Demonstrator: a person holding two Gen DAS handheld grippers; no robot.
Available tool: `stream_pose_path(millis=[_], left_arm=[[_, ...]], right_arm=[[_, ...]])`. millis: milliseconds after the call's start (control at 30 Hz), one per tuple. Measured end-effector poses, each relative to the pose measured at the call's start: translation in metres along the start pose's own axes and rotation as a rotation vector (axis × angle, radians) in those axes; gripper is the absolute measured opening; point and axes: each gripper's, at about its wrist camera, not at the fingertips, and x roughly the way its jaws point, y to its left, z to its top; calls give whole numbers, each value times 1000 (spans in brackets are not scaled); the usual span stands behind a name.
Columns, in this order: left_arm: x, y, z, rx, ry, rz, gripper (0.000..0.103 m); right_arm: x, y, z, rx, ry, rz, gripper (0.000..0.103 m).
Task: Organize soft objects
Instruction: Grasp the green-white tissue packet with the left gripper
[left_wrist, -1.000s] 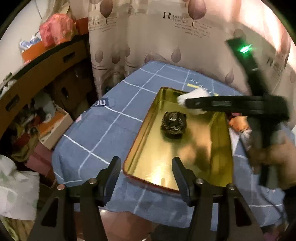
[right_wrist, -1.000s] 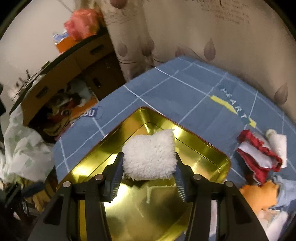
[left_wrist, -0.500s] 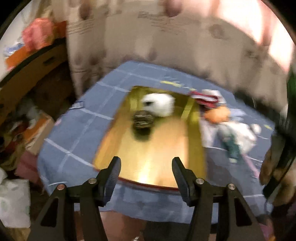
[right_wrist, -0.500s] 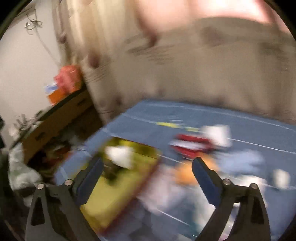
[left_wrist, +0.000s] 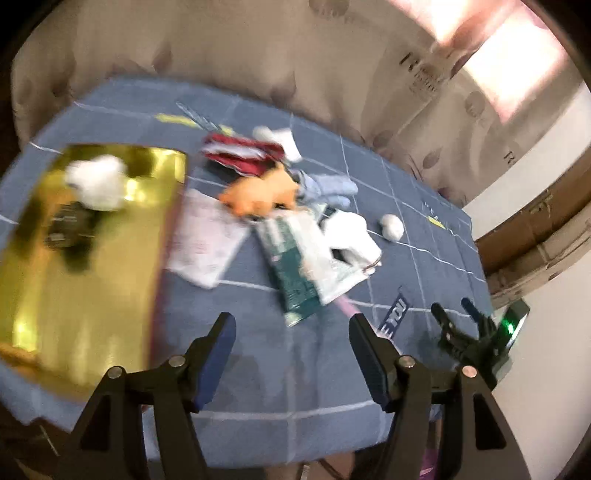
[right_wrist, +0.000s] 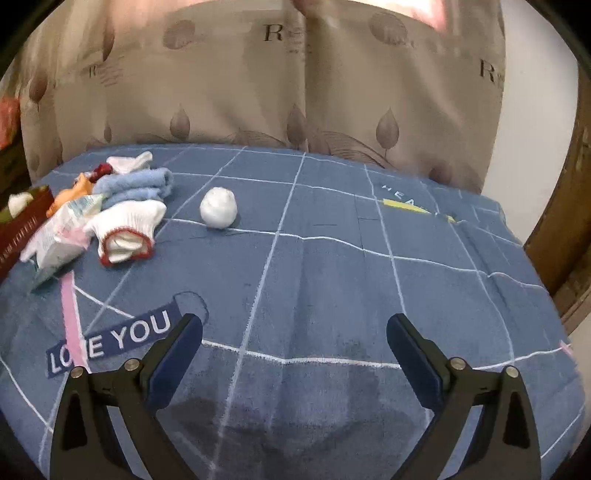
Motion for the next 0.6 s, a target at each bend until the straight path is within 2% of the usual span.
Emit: stream_pose_path(millis=[167, 267, 467, 600], left_arm=[[47, -12, 33, -3, 57, 23, 65], [68, -8, 47, -42, 74, 65, 65], [93, -1, 51, -88, 108, 32, 65], [110, -2, 50, -92, 138, 49, 67]], right_arm=[[-8, -2, -2, 47, -34, 48, 100], [-10, -9, -3, 90, -42, 88, 100], [-9, -7, -5, 85, -40, 121, 100], [-8, -6, -5, 82, -38, 126, 100]])
